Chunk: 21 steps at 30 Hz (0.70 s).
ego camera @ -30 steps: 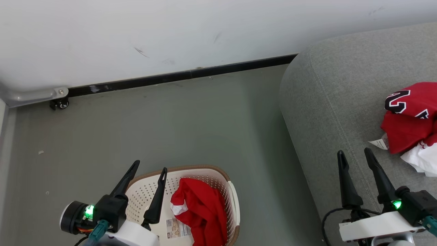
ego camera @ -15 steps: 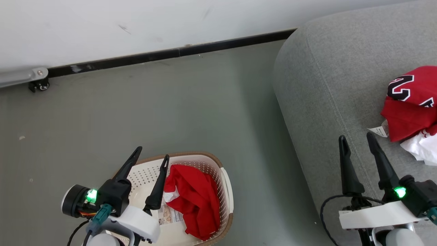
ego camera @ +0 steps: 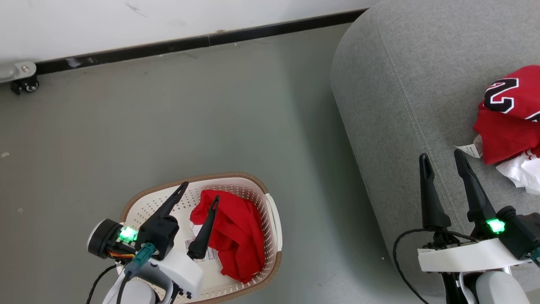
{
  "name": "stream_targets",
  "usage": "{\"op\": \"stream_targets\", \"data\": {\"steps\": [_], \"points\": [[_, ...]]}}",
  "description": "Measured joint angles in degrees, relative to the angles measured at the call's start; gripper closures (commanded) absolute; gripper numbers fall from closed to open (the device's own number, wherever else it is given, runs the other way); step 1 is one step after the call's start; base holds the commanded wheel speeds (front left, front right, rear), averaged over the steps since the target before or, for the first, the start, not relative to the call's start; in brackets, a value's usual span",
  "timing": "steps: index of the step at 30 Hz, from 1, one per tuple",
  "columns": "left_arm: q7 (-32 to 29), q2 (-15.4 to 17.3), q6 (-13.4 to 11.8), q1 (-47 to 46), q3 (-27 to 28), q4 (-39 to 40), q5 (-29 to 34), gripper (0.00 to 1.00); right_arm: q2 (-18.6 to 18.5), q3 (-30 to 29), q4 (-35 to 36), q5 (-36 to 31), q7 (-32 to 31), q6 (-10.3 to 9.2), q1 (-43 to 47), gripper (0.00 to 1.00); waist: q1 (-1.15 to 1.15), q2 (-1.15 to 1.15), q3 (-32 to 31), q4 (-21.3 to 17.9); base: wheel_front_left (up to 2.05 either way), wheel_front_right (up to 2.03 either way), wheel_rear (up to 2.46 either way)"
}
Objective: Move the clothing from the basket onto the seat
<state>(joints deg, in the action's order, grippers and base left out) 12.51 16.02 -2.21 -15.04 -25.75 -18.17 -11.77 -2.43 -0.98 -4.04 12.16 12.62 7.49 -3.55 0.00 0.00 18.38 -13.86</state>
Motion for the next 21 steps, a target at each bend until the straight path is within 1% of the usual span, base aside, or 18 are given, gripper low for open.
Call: {"op": "stream_targets", "data": {"steps": [4,6,10,21], "points": [[-0.44,-0.01,0.81,-1.22,-1.25,-1.66,0.76,0.00,0.00,0.05,0.24,0.53,0.03,0.00,-0.41,0.00,0.00,0.00,1.24,-0.33,0.00,0.00,0.00],[-0.83,-0.03,1.71,-2.09,-1.76,-3.10,1.26,0.00,0.00,0.10,0.35,0.56,0.07,0.00,-0.60,0.00,0.00,0.00,2.22,-0.56,0.00,0.00,0.00],[-1.01,-0.04,2.31,-3.19,-2.45,-5.12,1.52,0.00,0.00,0.08,0.81,1.13,0.56,0.00,-1.57,0.00,0.00,0.00,3.58,-0.91,0.00,0.00,0.00],[-1.48,-0.11,3.01,-6.49,-3.30,-9.93,3.00,0.00,0.00,-0.09,2.43,1.13,1.08,0.00,-3.68,0.00,0.00,0.00,7.61,-1.98,0.00,0.00,0.00]]}}
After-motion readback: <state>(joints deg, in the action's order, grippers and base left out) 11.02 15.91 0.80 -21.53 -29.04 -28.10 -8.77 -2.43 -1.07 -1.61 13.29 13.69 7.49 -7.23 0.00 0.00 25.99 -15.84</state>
